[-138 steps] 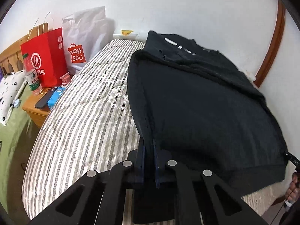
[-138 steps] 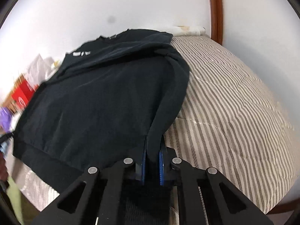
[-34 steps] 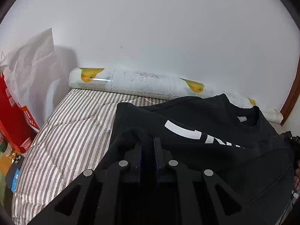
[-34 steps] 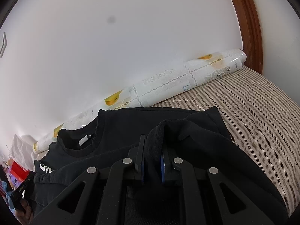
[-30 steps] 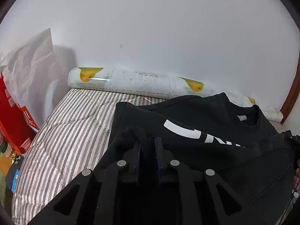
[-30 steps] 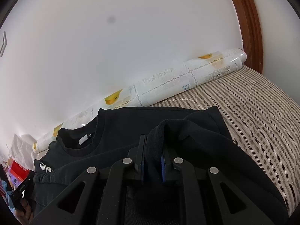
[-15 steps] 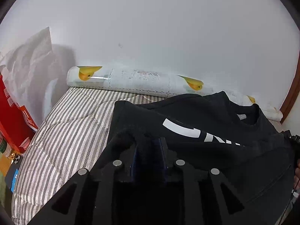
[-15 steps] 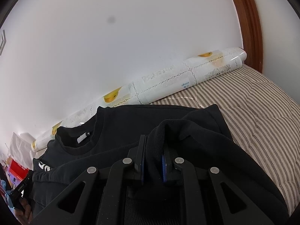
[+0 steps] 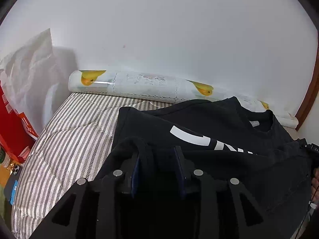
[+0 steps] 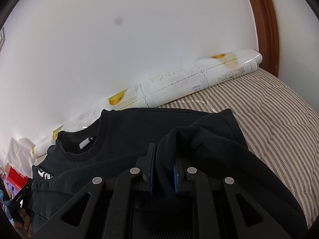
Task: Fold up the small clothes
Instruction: 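Lay the hem down over the collar and open both grippers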
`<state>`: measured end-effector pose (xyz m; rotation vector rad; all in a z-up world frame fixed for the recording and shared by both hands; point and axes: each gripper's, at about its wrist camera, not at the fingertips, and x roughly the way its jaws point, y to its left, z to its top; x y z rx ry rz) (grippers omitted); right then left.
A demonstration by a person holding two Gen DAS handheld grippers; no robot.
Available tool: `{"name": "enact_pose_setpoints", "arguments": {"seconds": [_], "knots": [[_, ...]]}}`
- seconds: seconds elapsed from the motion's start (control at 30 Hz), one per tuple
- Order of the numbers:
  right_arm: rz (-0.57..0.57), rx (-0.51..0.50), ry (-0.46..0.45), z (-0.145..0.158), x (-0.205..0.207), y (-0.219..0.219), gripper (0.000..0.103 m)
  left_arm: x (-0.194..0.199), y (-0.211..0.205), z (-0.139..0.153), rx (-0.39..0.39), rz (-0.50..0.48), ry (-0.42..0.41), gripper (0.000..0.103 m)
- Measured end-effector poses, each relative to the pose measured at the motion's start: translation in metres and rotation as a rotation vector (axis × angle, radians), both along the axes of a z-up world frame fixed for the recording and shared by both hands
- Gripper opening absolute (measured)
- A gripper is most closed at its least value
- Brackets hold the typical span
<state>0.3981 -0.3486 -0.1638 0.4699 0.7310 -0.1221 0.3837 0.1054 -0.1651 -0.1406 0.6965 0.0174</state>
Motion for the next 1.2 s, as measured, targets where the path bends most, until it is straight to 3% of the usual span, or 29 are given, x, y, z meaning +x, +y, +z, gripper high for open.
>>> {"name": "enact_pose_setpoints", "arguments": {"seconds": [0.6, 0.77, 0.87, 0.93, 1.03, 1.2], "knots": [[0.0, 0.002, -0.011, 0.002, -0.001, 0.001, 0.017, -0.002, -0.002, 0.004, -0.007, -0.018, -0.021, 0.038], [-0.003, -0.019, -0.03, 0.005, -0.004, 0.004, 0.018, -0.005, -0.004, 0.006, -0.01, -0.031, -0.043, 0.046], [0.009, -0.029, -0.034, 0.006, -0.005, 0.006, 0.022, -0.006, -0.005, 0.007, -0.004, -0.034, -0.051, 0.047], [0.025, -0.043, -0.027, 0.007, -0.004, 0.009, 0.035, -0.006, -0.006, 0.008, 0.001, -0.034, -0.052, 0.047], [0.061, -0.095, -0.009, 0.009, -0.001, 0.019, 0.045, -0.006, -0.007, 0.008, 0.007, -0.031, -0.053, 0.047], [0.08, -0.161, -0.023, 0.012, -0.003, 0.03, 0.055, -0.008, -0.007, 0.009, -0.006, -0.033, -0.064, 0.047]]}}
